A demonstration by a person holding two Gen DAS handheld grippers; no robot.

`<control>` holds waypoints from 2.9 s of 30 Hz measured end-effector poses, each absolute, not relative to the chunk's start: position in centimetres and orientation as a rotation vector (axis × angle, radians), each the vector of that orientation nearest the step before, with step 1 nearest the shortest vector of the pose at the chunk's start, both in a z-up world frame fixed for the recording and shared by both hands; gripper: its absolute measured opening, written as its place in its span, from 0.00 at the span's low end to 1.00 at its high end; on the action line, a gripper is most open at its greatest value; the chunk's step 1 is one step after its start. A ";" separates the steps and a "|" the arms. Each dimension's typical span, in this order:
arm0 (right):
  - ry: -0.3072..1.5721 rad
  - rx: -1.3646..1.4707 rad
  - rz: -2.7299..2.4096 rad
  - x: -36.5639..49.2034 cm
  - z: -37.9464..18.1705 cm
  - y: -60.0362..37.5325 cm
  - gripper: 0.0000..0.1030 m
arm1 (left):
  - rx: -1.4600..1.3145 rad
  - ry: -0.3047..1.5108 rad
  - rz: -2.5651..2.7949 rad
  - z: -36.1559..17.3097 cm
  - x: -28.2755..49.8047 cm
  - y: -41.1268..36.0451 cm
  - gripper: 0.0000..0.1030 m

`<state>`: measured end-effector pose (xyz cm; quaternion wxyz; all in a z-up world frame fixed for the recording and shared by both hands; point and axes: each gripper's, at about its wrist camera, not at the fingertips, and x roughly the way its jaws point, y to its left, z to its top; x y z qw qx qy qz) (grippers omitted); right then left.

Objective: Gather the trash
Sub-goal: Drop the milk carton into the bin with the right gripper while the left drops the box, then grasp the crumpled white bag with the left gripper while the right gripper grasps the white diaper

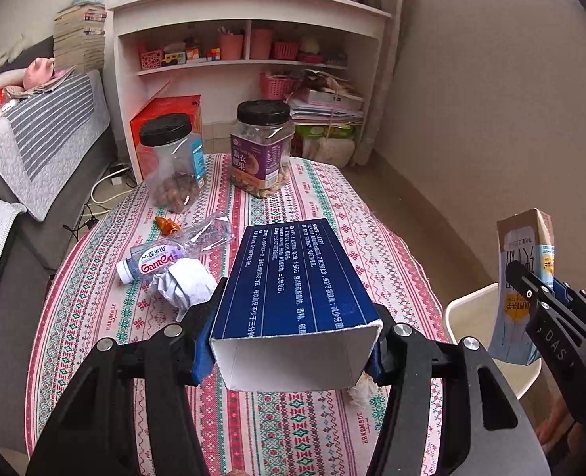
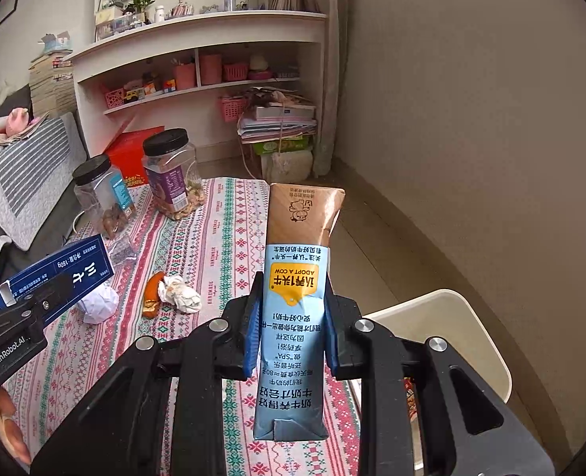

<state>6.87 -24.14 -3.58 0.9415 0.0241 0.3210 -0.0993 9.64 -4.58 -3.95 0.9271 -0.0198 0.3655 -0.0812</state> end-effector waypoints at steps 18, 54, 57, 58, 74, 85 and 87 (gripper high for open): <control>0.654 0.146 -0.506 2.6 -3.7 -35.9 0.69 | 0.006 0.764 -0.353 -5.5 8.8 -15.1 0.54; 0.639 0.185 -0.611 1.6 -2.7 -37.9 0.93 | 0.215 0.745 -0.307 -5.8 9.7 -21.0 0.70; 0.678 0.127 -0.559 3.3 -3.5 -35.2 0.93 | 0.199 0.769 -0.236 -6.0 11.3 -18.2 0.71; 0.686 0.111 -0.542 3.9 -3.7 -34.4 0.93 | 0.193 0.780 -0.212 -6.1 11.7 -17.2 0.71; 0.780 0.039 -0.333 9.1 -6.0 -24.4 0.93 | 0.170 0.916 0.118 -9.3 19.2 -3.1 0.72; 0.877 -0.034 -0.249 11.5 -8.9 -20.9 0.93 | 0.163 1.069 0.151 -14.3 24.1 1.5 0.72; 0.898 -0.053 -0.233 11.9 -9.5 -20.3 0.93 | 0.168 1.110 0.142 -15.5 24.5 1.7 0.72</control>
